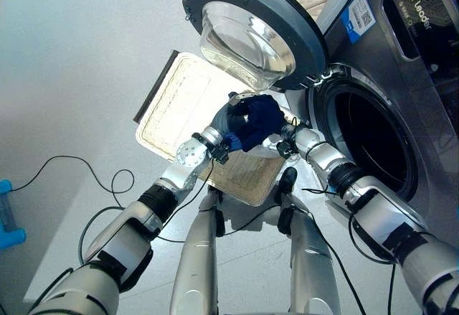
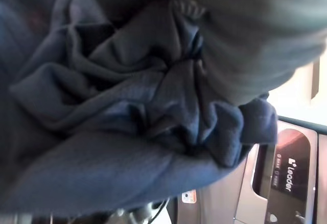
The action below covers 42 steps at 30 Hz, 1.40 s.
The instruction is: Put the clothes into the washing machine.
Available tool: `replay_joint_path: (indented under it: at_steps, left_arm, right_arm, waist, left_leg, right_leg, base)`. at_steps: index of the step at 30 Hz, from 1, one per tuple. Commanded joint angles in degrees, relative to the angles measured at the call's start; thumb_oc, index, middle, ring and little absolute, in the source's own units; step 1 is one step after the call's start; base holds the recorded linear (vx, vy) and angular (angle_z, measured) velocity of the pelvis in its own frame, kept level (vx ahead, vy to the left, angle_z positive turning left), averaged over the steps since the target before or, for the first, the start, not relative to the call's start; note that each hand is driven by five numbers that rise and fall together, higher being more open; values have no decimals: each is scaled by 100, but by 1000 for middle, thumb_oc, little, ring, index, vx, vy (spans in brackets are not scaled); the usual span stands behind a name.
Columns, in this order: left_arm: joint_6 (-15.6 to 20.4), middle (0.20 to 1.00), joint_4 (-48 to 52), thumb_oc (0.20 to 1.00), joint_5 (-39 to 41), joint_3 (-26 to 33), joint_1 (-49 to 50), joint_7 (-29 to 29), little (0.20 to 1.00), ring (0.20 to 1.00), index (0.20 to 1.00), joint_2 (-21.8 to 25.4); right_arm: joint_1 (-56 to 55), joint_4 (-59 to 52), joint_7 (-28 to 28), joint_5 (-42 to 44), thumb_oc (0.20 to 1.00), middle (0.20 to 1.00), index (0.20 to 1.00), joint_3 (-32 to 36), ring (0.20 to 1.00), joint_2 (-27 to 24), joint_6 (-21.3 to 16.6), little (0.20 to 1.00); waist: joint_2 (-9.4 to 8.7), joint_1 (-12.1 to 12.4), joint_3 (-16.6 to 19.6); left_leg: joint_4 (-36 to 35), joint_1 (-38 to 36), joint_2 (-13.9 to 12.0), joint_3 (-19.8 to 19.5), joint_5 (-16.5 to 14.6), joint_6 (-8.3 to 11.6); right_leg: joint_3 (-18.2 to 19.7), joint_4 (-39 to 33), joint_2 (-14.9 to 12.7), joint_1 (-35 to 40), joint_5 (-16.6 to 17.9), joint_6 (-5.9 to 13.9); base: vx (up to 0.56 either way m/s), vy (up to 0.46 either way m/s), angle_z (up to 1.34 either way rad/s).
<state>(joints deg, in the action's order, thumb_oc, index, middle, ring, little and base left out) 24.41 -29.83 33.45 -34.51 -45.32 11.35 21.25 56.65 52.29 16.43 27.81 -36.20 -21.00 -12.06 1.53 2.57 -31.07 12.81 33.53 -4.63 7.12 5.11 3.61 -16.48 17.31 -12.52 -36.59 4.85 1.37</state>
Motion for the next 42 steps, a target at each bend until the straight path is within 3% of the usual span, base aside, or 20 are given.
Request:
replay_joint_path:
  at_steps: [1,4,5,6,7,23,32,35,37,40,42]
  left_arm:
    - [191,200,547,200,17,71,-150,92,200,200,200,-402]
    - [104,200,461,200,-212,64,-147,-46,200,200,200,-358]
    - [85,460,416,460,-282,51,-148,-62,460,460,460,-352]
    - [85,460,416,460,-283,50,-148,-62,460,460,460,-352]
    - [-19,1000,365,1000,-345,23,-169,-97,1000,1000,1000,-321]
    - [79,1000,-421,1000,-1331,1,-143,-750,1000,1000,1000,-117]
    - [465,1000,-1108,1000,-1184,434,44,-1562,1000,1000,1000,-230]
    - [662,1000,-1338,1000,-1048,833,220,-2253,1000,1000,1000,-354]
    - [681,1000,-1383,1000,-1053,927,259,-2442,1000,1000,1000,-375]
    - [588,1000,-1449,1000,-901,1251,376,-3196,1000,1000,1000,-469]
    - [569,1000,-1453,1000,-876,1264,379,-3238,1000,1000,1000,-473]
  right_arm:
    - [192,-349,152,534,200,200,200,304,200,128,-353,200]
    - [80,-332,112,746,200,200,200,391,200,120,-476,200]
    - [56,-317,120,800,200,200,200,420,200,128,-512,200]
    - [56,-316,120,800,200,200,200,420,200,128,-513,200]
    - [27,-324,103,913,200,200,200,473,200,133,-578,200]
    - [-546,-287,111,2218,200,200,200,1012,200,213,-848,200]
    - [-1084,424,517,4124,200,200,200,1765,200,394,-842,200]
    - [-1320,789,843,5129,200,200,200,2215,200,451,-849,200]
    - [-1356,841,909,5376,200,200,200,2332,200,462,-812,200]
    - [-1401,882,1136,6606,200,200,200,2772,200,527,-584,200]
    - [-1400,891,1162,6763,200,200,200,2793,200,529,-562,200]
  waist:
    - [234,79,127]
    - [226,46,127]
    - [226,37,127]
    - [226,38,127]
    - [225,16,127]
    - [239,-229,127]
    - [283,-396,127]
    - [332,-447,127]
    - [347,-458,127]
    - [390,-464,127]
    - [391,-464,127]
  left_leg:
    - [202,146,382,279,-332,79]
    - [214,161,374,307,-339,80]
    - [213,152,371,320,-340,80]
    - [212,152,371,320,-340,80]
    - [213,147,367,341,-344,83]
    - [181,154,298,569,-352,117]
    - [176,143,233,739,-373,160]
    - [156,108,233,786,-383,182]
    - [158,96,236,794,-387,187]
    - [168,83,242,813,-408,193]
    - [170,83,242,815,-410,194]
  right_leg:
    - [-185,332,140,-58,-309,468]
    - [-182,320,142,-79,-294,472]
    - [-179,318,146,-75,-292,474]
    - [-179,318,146,-75,-292,474]
    - [-170,300,153,-72,-284,474]
    - [-12,236,254,-161,-274,515]
    - [144,272,359,-208,-368,501]
    - [200,279,388,-202,-422,486]
    - [211,290,393,-200,-434,484]
    - [220,345,384,-208,-490,479]
    - [220,348,383,-208,-494,480]
  base:
    - [0,0,0]
    - [-1,-8,2]
    - [0,0,0]
    - [0,0,0]
    - [0,0,0]
    - [6,18,-4]
    - [21,75,-17]
    - [31,77,-14]
    - [26,46,-8]
    - [19,22,-2]
    - [15,0,-4]
